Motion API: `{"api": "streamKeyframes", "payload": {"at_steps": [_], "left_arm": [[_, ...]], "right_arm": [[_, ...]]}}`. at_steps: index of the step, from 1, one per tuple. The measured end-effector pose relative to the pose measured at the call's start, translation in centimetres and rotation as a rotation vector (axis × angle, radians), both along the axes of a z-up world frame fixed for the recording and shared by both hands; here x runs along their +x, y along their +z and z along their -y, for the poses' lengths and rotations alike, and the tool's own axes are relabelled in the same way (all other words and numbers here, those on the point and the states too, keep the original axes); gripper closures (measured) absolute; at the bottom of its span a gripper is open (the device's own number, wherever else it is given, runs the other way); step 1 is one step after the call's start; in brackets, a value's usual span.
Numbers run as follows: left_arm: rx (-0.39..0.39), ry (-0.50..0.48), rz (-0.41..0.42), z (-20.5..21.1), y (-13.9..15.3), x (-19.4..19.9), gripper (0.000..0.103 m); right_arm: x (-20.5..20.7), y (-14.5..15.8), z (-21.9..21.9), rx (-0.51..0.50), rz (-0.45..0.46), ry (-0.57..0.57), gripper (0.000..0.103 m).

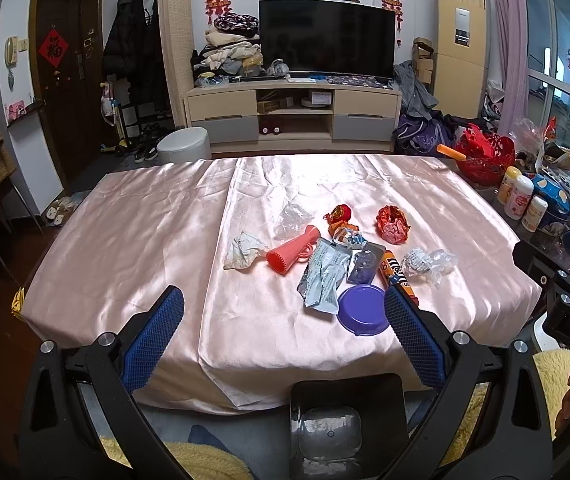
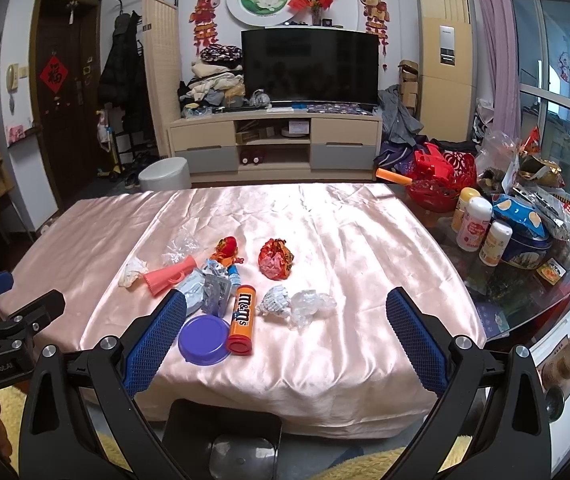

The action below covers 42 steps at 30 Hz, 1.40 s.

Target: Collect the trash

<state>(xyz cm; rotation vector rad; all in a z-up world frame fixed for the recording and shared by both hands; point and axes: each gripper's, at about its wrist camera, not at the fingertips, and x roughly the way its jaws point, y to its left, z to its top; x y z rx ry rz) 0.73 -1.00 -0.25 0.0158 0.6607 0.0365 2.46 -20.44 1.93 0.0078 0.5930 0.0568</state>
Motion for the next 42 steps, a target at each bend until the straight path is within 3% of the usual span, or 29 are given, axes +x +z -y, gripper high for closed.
{"api": "streamKeyframes", "payload": {"at_steps": [33, 42], "left_arm": [[-0.008, 0.014, 0.010, -0.4, 0.2, -0.6, 0.008], [-0.041, 0.000, -0.014, -1.2, -0.2, -0.4, 0.008]], "right_arm": [[-0.3, 0.2, -0.5, 0.005, 0.002, 0.001, 0.003], [-0.2, 0.0, -0.2, 0.055, -0.014, 0.030, 0.003]]}}
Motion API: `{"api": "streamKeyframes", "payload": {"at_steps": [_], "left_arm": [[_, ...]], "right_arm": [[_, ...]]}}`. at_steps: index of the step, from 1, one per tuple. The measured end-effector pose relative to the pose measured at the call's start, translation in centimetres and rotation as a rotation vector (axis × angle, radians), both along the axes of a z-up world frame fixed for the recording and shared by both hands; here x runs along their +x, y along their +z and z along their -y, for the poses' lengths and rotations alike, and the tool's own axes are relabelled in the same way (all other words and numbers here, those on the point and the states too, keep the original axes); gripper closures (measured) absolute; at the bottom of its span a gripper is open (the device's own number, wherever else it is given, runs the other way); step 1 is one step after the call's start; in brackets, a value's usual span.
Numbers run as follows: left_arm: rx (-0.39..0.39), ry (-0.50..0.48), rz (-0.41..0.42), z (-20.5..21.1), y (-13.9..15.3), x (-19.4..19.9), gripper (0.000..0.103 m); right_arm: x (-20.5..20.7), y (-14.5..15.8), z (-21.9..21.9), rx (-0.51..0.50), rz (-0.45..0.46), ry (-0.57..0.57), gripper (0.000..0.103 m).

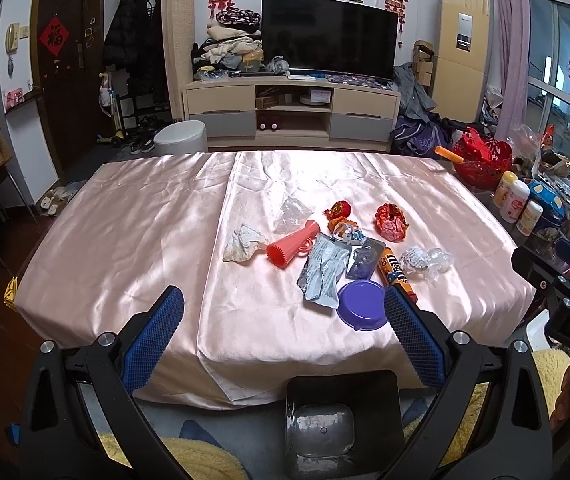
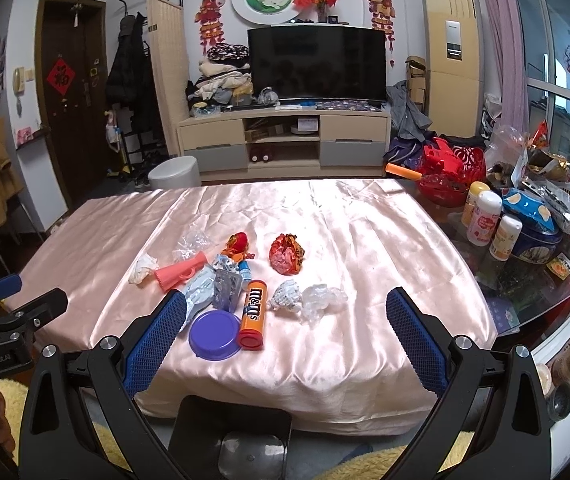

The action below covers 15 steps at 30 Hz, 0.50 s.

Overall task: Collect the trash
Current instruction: 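Grasp the silver foil wrapper with left tool while right tool grasps clear plastic bag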

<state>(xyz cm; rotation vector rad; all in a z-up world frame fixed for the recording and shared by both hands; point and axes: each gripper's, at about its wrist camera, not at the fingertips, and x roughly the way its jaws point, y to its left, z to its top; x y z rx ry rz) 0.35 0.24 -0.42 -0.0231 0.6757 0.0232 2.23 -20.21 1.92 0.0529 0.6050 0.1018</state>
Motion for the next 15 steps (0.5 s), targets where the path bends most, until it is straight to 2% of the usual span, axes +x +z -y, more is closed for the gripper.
{"api": "streamKeyframes", "payload": {"at_steps": [8, 15], "left_arm": [[0.004, -0.006, -0.004, -0.2, -0.7, 0.8, 0.008], [0.020, -0.011, -0.040, -0.1, -2.5, 2.0, 0.008]], "right_arm": [[0.8, -0.6, 1.0, 0.015, -0.015, -0.030, 0.003], [2.0, -2.5, 1.7, 0.025, -0.061, -0.037, 0.003]]}}
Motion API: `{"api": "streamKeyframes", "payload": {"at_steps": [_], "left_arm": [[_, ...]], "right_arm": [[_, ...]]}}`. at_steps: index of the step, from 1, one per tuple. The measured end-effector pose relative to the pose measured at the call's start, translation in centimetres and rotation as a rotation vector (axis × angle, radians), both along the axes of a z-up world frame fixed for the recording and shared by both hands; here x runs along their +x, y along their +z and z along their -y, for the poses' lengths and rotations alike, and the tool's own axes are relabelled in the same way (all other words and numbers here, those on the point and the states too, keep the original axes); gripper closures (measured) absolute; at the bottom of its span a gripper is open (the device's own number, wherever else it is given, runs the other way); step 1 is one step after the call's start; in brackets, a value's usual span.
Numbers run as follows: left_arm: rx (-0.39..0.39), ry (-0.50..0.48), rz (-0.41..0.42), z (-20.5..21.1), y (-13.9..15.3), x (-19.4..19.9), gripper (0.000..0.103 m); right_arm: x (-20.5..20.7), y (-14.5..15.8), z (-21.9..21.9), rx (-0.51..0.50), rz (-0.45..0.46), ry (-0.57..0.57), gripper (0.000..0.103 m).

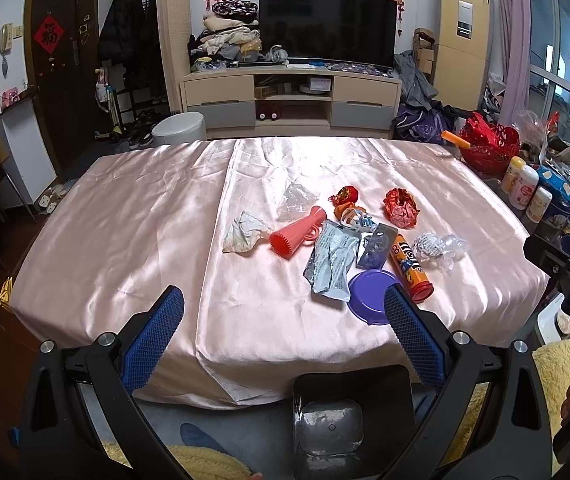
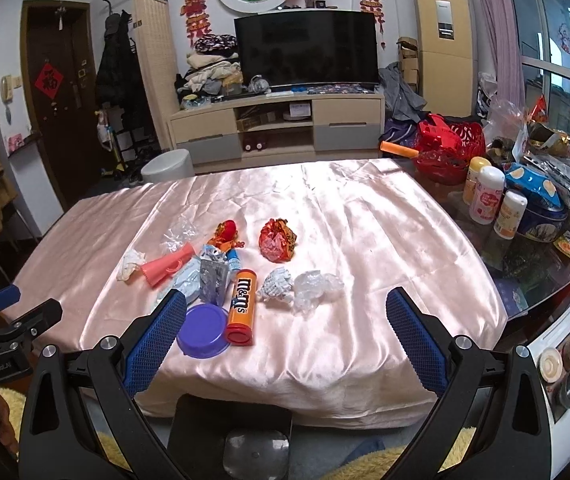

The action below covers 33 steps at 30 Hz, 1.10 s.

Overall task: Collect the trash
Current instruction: 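Grasp the silver foil wrapper with left tool while right tool grasps clear plastic bag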

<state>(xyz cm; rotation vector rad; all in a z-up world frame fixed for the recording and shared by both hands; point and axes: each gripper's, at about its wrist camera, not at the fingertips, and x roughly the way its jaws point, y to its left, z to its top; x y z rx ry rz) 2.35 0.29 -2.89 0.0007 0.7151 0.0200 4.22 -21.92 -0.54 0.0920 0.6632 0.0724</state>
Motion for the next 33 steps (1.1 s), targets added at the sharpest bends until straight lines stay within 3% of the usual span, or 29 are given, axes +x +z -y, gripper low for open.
{"api": "streamKeyframes", "payload": {"at_steps": [13, 23, 33], "left_arm": [[-0.031, -0.079, -0.142, 1.3, -4.9, 3.5, 0.013], [-0.039, -0.126, -0.207, 1.3, -6.9, 8.9, 0.040], [-0.024, -0.168, -0.287, 2.9, -9.6, 14.0, 0.043]], "right_arm": [[3.5, -4.9, 2.0, 0.036, -0.122, -0.001, 0.017], [8.8, -7.1, 3.0, 0.076, -0.177, 0.011, 0.050], [12.5, -8.9, 2.4, 0.047, -0.212, 0.021, 0.052]]}}
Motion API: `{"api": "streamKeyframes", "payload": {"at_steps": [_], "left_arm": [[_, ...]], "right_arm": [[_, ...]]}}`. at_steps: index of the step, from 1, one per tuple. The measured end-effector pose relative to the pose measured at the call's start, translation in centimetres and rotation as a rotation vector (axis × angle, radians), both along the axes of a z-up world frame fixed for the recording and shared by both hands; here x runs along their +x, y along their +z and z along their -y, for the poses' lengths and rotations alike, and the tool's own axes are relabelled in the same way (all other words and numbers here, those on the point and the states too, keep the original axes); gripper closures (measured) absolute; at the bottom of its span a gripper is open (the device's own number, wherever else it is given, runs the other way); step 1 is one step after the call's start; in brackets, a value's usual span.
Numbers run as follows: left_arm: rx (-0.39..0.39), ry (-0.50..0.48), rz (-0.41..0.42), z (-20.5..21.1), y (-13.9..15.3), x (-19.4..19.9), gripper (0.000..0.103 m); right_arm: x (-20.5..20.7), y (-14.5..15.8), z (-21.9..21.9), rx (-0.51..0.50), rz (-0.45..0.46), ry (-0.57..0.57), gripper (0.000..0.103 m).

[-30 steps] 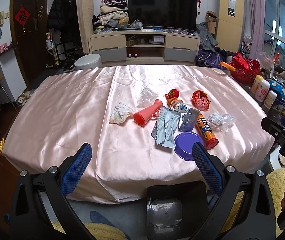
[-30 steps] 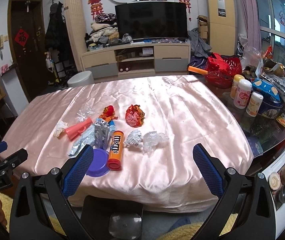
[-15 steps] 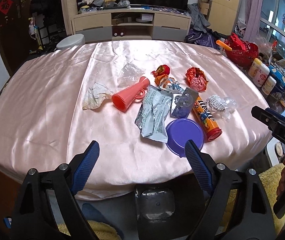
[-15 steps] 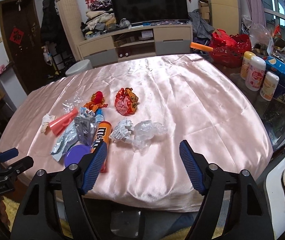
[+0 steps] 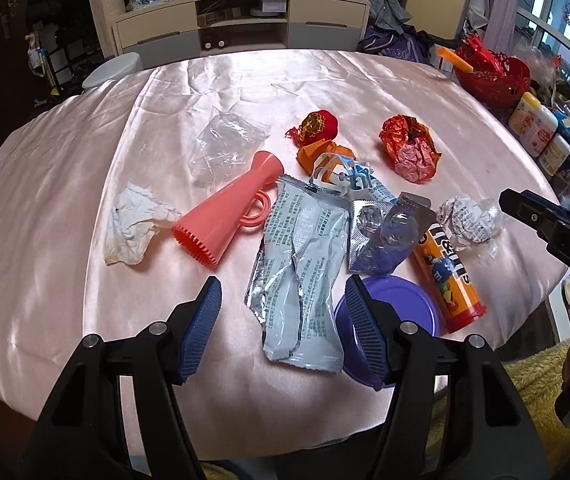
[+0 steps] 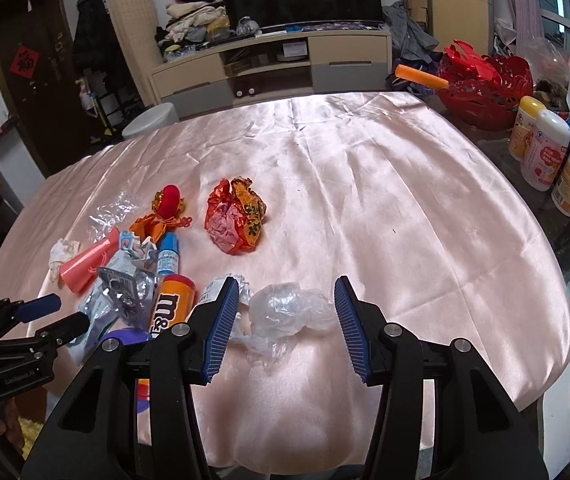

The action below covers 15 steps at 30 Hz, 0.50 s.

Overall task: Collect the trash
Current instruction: 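Grasp the silver foil wrapper with left tool while right tool grasps clear plastic bag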

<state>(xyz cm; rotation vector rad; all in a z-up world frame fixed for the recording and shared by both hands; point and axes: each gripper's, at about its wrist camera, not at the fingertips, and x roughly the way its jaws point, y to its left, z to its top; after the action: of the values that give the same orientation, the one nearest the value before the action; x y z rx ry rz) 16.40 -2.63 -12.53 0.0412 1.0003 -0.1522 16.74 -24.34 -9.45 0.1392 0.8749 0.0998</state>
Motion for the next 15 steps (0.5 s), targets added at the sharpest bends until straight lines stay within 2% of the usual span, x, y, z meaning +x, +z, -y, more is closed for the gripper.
{"api": "streamKeyframes", "payload": {"at_steps": [6, 10, 12, 14, 15], "left_arm": [[0.013, -0.017, -0.048, 0.6, -2.1, 1.9, 0.044], [0.028, -0.023, -0.028, 0.9, -2.2, 2.6, 0.047], [0.028, -0.020, -0.019, 0.8, -2.1, 2.9, 0.052], [0.031, -0.014, -0.008, 0.7, -2.0, 3.4, 0.062], [0.025, -0.012, -0.005, 0.7, -2.0, 3.5, 0.063]], "right_arm": [[1.2, -2.1, 0.3, 0.008, -0.054, -0.005, 0.052], [1.6, -3.2, 0.4, 0.017, -0.077, 0.000, 0.056], [1.7, -3.5, 0.2, 0.016, -0.075, 0.009, 0.061], [1.9, -3.6, -0.1, 0.009, -0.067, 0.018, 0.067], [1.9, -3.7, -0.2, 0.003, -0.061, 0.025, 0.068]]}}
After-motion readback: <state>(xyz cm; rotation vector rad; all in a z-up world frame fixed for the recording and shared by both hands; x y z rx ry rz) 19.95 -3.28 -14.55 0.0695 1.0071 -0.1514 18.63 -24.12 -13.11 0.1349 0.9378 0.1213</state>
